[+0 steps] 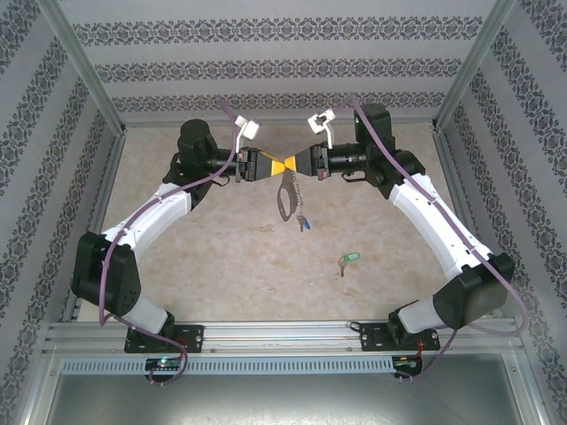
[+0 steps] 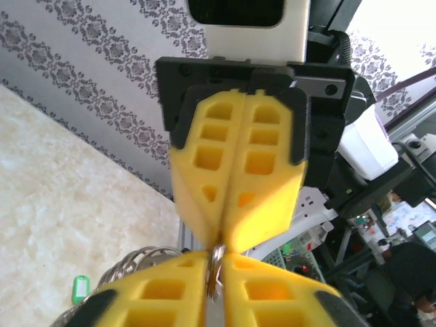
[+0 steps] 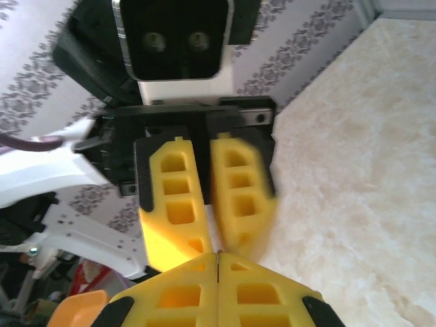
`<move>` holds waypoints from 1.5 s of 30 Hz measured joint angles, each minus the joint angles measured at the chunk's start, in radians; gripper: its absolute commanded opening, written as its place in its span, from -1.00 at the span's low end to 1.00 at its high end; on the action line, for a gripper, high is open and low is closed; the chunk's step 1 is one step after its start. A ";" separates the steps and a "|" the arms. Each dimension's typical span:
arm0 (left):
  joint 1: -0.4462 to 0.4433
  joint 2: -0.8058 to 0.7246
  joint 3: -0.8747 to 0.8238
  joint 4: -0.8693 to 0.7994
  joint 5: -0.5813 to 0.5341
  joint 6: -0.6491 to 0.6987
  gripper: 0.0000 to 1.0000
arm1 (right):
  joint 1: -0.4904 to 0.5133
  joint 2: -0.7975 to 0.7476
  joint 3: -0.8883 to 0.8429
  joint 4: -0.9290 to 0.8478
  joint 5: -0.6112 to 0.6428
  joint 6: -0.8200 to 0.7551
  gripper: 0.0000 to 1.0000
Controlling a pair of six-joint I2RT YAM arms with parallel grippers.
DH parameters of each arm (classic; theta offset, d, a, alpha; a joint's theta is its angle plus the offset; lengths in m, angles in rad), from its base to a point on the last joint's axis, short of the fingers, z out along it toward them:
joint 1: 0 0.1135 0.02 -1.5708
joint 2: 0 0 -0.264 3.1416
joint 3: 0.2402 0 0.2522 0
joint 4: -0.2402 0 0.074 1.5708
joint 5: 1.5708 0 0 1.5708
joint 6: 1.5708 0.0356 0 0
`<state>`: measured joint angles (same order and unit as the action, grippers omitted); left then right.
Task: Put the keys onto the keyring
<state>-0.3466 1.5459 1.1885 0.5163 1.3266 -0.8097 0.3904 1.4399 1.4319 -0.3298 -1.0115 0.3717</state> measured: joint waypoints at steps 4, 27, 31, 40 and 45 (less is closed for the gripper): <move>0.001 0.001 -0.056 0.180 -0.016 -0.119 -0.14 | -0.016 -0.033 -0.047 0.097 -0.001 0.072 -1.00; 0.002 0.063 -0.115 0.679 -0.151 -0.445 -0.49 | 0.004 -0.100 -0.300 0.719 0.133 0.469 -1.00; 0.002 0.063 -0.115 0.683 -0.151 -0.452 -0.55 | 0.023 -0.100 -0.309 0.726 0.145 0.469 -1.00; 0.003 0.095 -0.109 0.734 -0.153 -0.487 -1.00 | 0.027 -0.102 -0.316 0.710 0.169 0.460 -0.97; 0.018 0.092 -0.097 0.668 -0.101 -0.447 -1.00 | 0.030 -0.129 -0.297 0.542 0.198 0.367 0.28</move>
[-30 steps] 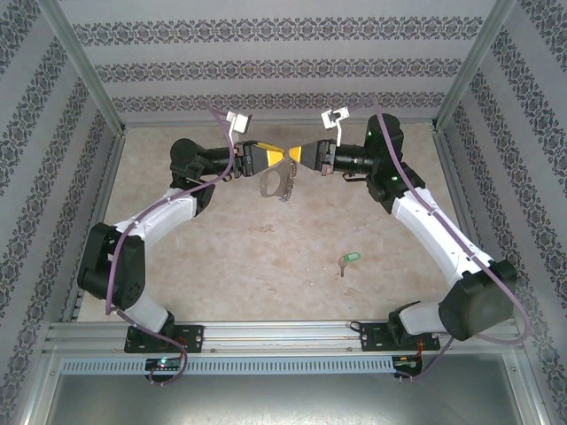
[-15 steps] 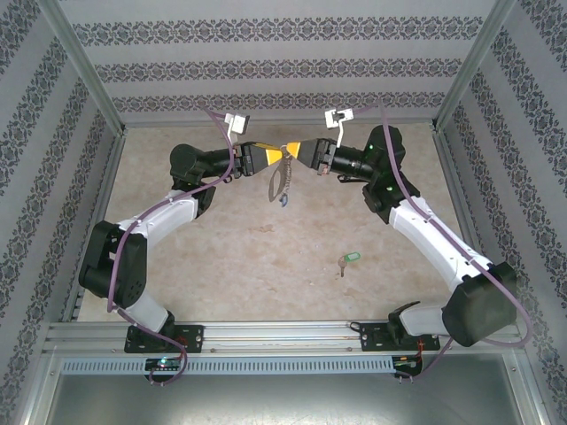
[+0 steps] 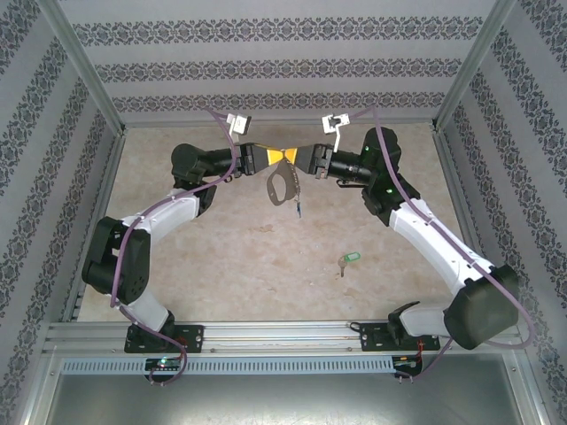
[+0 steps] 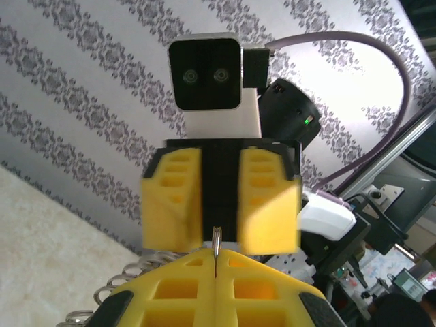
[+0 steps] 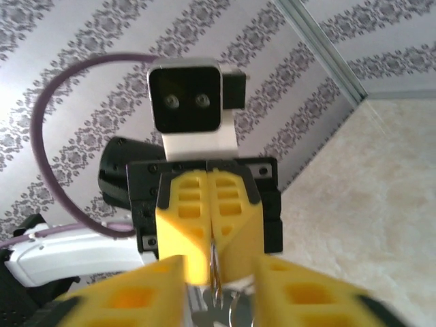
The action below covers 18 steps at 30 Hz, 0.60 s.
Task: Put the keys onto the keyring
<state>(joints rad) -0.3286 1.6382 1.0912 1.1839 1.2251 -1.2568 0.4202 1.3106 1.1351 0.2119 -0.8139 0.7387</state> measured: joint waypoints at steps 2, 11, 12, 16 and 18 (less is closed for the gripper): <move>0.009 -0.020 0.033 -0.187 0.035 0.125 -1.00 | 0.002 -0.016 0.041 -0.134 0.028 -0.082 0.53; 0.008 -0.149 0.385 -1.439 0.000 1.084 -1.00 | -0.019 -0.063 0.254 -0.608 0.087 -0.403 0.15; 0.007 -0.162 0.385 -1.501 -0.002 1.132 -1.00 | -0.019 -0.060 0.264 -0.643 0.087 -0.425 0.07; -0.006 -0.169 0.390 -1.698 -0.024 1.266 -1.00 | -0.019 -0.039 0.299 -0.760 0.063 -0.498 -0.12; -0.016 -0.166 0.396 -1.784 -0.035 1.319 -1.00 | -0.018 -0.021 0.329 -0.809 0.033 -0.520 -0.13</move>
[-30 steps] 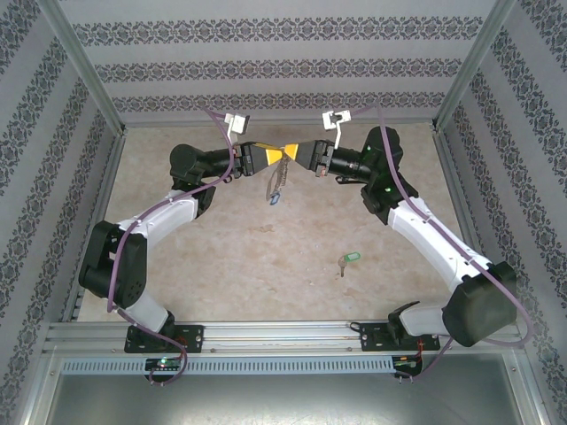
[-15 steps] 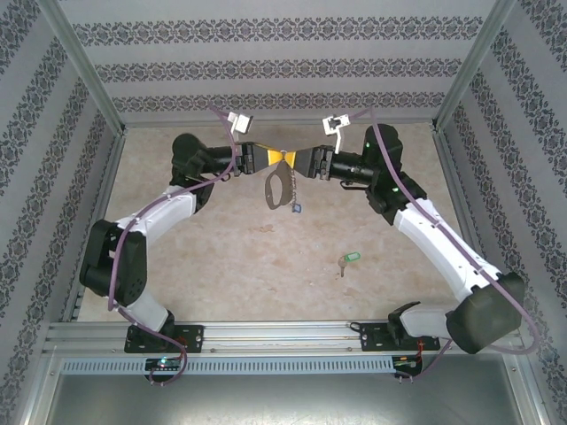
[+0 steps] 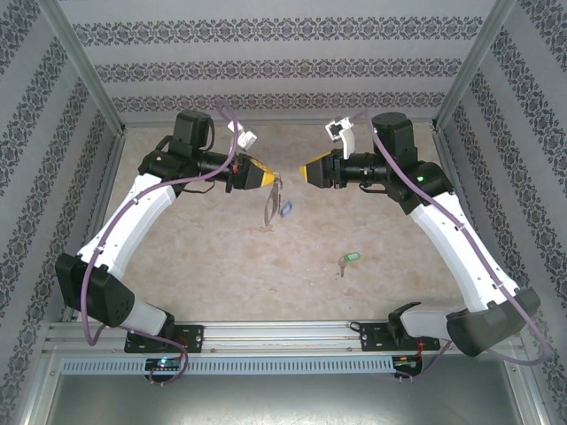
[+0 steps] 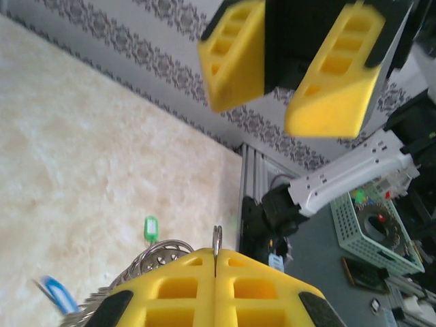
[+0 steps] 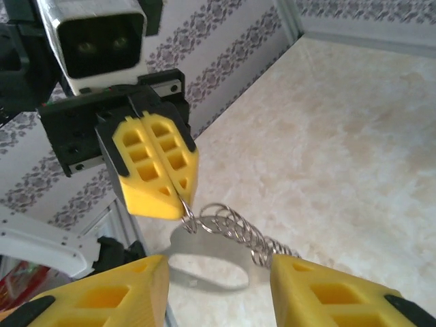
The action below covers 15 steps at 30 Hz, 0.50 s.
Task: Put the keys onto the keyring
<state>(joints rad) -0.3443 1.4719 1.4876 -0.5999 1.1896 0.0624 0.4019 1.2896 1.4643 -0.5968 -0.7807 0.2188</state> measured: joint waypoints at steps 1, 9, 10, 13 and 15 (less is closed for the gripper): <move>-0.003 0.000 0.002 -0.028 -0.002 0.017 -1.00 | 0.001 0.008 0.013 -0.016 -0.014 -0.010 -0.13; -0.017 -0.002 0.008 -0.143 -0.010 0.092 -1.00 | 0.084 0.076 0.079 -0.113 -0.117 -0.064 -0.19; -0.017 -0.002 0.008 -0.148 -0.010 0.095 -1.00 | 0.093 0.086 0.079 -0.123 -0.124 -0.069 -0.19; -0.021 -0.005 0.008 -0.153 -0.009 0.095 -1.00 | 0.107 0.108 0.079 -0.135 -0.136 -0.073 -0.20; -0.027 -0.006 0.008 -0.153 -0.008 0.095 -1.00 | 0.107 0.120 0.079 -0.137 -0.138 -0.079 -0.21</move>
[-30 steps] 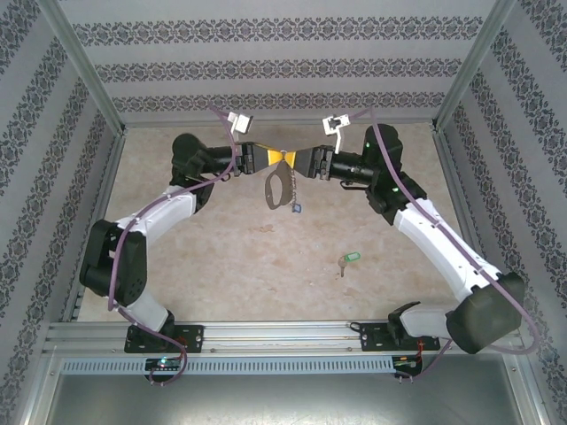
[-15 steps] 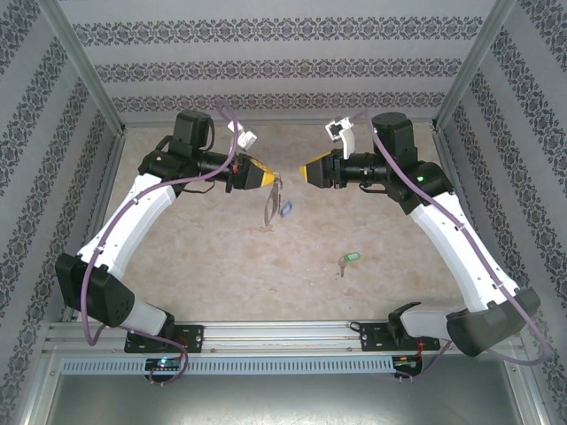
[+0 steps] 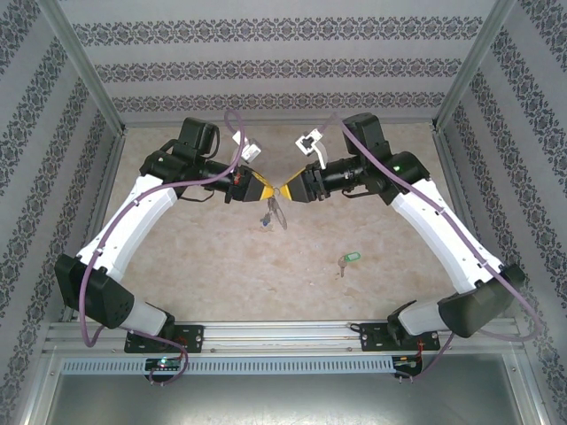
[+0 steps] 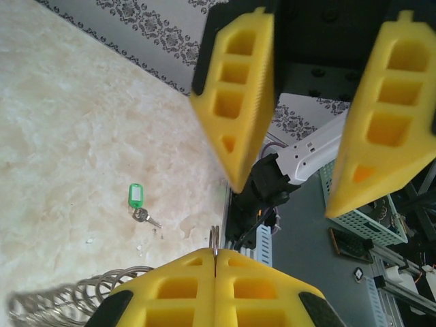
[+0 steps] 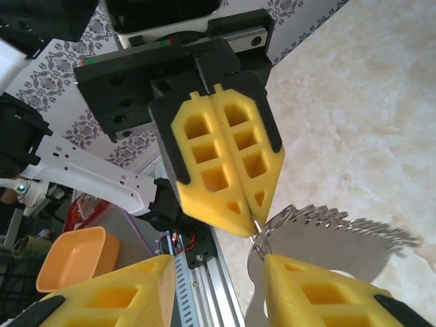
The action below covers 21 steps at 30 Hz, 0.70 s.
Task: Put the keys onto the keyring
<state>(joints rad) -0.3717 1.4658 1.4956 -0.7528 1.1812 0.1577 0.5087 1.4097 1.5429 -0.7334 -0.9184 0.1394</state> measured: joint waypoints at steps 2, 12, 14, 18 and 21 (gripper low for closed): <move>-0.002 -0.002 0.000 0.000 0.005 0.000 -1.00 | 0.000 0.011 0.000 -0.001 0.000 -0.009 -0.21; -0.003 -0.002 0.001 0.006 0.043 -0.017 -1.00 | 0.000 0.023 -0.001 0.002 -0.035 -0.013 -0.31; -0.003 -0.002 0.001 0.013 0.047 -0.029 -1.00 | 0.000 0.023 -0.001 0.004 -0.048 -0.013 -0.32; -0.008 -0.002 0.001 0.044 0.056 -0.056 -1.00 | 0.000 0.026 -0.001 0.004 -0.065 -0.013 -0.34; -0.009 -0.002 0.001 0.058 0.064 -0.066 -1.00 | 0.005 0.033 -0.001 0.013 -0.071 -0.014 -0.49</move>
<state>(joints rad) -0.3805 1.4639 1.4963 -0.6949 1.2453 0.0921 0.5137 1.4429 1.5417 -0.7208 -0.9894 0.1257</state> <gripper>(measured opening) 0.043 0.305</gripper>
